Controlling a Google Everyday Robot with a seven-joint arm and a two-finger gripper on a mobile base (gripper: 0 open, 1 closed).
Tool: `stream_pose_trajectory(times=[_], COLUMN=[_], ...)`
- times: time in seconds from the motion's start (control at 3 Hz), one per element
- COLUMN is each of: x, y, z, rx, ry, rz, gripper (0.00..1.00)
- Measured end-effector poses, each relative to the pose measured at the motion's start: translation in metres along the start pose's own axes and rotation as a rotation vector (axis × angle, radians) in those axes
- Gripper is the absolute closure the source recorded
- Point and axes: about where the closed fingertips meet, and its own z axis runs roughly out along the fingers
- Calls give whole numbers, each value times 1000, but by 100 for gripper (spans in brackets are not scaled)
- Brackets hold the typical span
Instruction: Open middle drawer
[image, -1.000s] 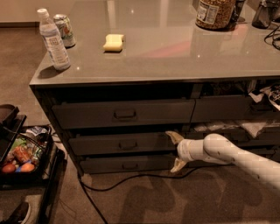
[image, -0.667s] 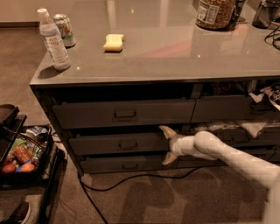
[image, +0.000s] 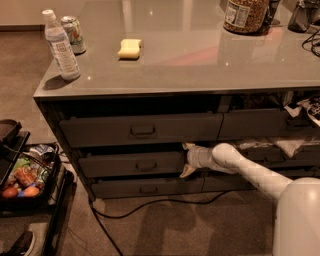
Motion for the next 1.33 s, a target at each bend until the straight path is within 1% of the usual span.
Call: stream_pose_trajectory(times=[0.33, 0.67, 1.0, 1.33], x=[3, 13, 13, 13], y=[5, 15, 15, 15], z=[7, 14, 14, 14], rx=[-32, -74, -74, -74], ry=[16, 62, 62, 62], rz=[11, 40, 40, 40], gripper=[0, 0, 0, 19])
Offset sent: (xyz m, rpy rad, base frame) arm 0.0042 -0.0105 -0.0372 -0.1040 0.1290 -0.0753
